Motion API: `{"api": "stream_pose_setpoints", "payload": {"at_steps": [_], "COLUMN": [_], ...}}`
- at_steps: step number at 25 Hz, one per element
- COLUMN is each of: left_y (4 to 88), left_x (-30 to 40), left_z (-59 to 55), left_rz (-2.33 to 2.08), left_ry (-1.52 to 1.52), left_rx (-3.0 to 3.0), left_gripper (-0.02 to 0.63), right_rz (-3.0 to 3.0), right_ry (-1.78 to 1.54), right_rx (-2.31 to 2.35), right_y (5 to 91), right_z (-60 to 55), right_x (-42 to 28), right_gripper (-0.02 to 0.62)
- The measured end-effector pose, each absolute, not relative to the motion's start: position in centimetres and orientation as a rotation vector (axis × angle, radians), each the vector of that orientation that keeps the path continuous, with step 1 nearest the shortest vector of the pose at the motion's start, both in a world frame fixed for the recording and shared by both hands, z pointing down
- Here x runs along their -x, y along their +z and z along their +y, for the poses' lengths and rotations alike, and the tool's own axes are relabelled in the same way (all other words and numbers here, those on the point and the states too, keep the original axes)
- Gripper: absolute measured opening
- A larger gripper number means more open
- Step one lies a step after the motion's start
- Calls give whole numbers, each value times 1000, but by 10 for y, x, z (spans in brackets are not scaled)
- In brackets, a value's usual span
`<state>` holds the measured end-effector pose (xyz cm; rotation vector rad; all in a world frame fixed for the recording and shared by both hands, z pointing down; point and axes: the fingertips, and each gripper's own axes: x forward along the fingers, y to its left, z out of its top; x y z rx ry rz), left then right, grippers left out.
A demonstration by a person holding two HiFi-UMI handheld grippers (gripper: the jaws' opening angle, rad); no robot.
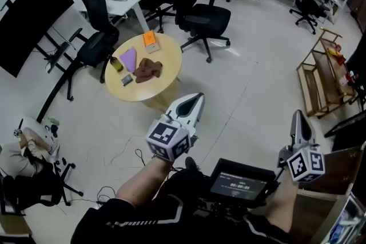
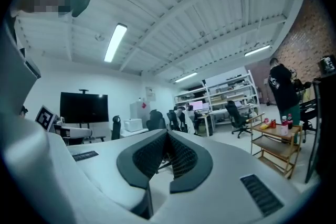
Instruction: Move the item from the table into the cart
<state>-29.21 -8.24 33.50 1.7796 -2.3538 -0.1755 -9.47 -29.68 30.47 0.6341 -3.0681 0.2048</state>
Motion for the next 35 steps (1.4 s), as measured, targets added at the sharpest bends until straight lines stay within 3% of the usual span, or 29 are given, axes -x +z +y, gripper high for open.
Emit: {"api": "stream_pose_setpoints", "payload": {"at_steps": [13,22,23,28,30,34,35], "left_y": [397,411,411,454,474,510,519], "left_x": [632,759,767,818,846,904,917], "left_z": [142,152,147,164,176,220,232], "left_rz": [-2715,-2831,-2825,-2792,-2782,-2759,-2751], "left_ry": [-191,-195,-187,-158,-213,-265,-272], "left_rx": [-1127,-725,-709,-531,-493,-465,-456], "left_gripper": [0,0,0,11,11,11,11], "right_rz": [-3052,-2914,-2904,-2771,-2684,-2625,-2602], "right_ry": [78,41,29,25,-18,-38,-32], "right_rx": [74,656,706,922,980,1025,1034], "right_y": [350,370,368,412,441,473,485], "right_z": [-150,-130,-130,-94,-71,-11,5], "right_x": [530,754,774,865,899,965,978], "right_gripper": [0,0,38,57,148,150,183]}}
